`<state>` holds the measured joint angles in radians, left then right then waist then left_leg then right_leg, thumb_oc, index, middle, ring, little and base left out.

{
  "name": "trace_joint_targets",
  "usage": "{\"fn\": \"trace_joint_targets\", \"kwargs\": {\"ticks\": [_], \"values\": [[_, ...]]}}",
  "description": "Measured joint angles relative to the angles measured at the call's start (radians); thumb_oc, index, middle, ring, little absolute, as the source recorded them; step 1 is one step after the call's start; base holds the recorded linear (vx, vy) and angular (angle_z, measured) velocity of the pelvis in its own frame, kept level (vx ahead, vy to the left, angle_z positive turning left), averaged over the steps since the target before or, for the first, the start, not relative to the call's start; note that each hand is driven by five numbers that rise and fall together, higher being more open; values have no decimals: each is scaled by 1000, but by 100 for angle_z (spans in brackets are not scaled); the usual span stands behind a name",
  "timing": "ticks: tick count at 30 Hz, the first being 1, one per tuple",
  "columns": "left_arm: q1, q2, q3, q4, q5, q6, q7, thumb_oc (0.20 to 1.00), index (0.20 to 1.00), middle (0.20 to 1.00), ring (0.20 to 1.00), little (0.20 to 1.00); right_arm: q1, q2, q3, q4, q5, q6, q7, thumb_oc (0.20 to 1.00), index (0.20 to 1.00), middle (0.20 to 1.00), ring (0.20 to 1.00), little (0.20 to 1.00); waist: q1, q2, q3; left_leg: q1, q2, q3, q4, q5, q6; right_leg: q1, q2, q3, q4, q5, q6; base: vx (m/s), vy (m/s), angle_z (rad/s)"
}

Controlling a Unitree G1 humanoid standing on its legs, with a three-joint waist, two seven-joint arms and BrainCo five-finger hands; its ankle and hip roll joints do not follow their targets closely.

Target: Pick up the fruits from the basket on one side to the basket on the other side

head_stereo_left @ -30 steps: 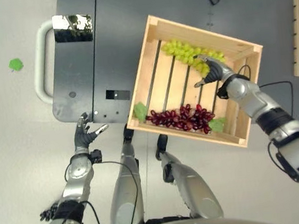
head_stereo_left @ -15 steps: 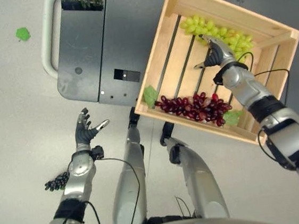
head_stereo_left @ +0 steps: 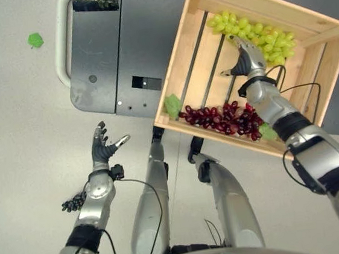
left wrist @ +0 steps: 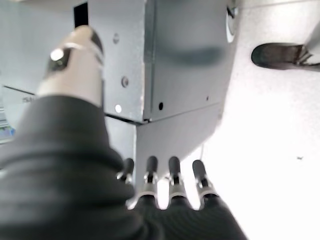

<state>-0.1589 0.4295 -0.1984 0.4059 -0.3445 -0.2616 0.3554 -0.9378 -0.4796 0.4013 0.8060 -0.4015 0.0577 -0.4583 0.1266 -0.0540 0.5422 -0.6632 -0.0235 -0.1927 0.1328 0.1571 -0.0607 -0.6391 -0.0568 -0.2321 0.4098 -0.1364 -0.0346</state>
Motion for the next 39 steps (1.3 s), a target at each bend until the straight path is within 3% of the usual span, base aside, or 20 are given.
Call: {"fn": "trace_joint_targets", "kwargs": {"ticks": [9,16,23,32,39], "values": [[-2,1,-27,1,16,-1,34,1000,1000,1000,1000,1000,84,37,-81,-76,12,-2,-88,1000,1000,1000,1000,1000,-1,6,0,-1,-4,-2,0,1,1,-3,-5,0,9,-8,0,-2,6,1],[-5,-21,-37,13,17,-2,48,1000,1000,1000,1000,1000,314,41,-121,-217,42,-19,-100,1000,1000,1000,1000,1000,-6,6,0,5,-5,-9,-3,5,0,9,-4,-4,4,-8,1,8,-9,3],[2,-21,-37,15,18,-7,61,1000,1000,1000,1000,1000,514,58,-180,-299,39,-65,-127,1000,1000,1000,1000,1000,-52,5,0,6,-5,-11,-5,7,0,9,-4,-7,7,-8,1,1,1,0],[3,-36,-38,17,49,-9,80,1000,1000,1000,1000,1000,561,60,-198,-368,38,-80,-137,1000,1000,1000,1000,1000,-83,2,-1,6,-3,-3,-6,8,1,7,-3,-1,5,-8,1,0,0,0],[3,-36,-38,17,49,-9,82,1000,1000,1000,1000,1000,537,62,-195,-358,38,-79,-148,1000,1000,1000,1000,1000,-83,0,0,6,-1,-2,0,8,1,8,-1,2,6,-7,1,0,0,0]]}}
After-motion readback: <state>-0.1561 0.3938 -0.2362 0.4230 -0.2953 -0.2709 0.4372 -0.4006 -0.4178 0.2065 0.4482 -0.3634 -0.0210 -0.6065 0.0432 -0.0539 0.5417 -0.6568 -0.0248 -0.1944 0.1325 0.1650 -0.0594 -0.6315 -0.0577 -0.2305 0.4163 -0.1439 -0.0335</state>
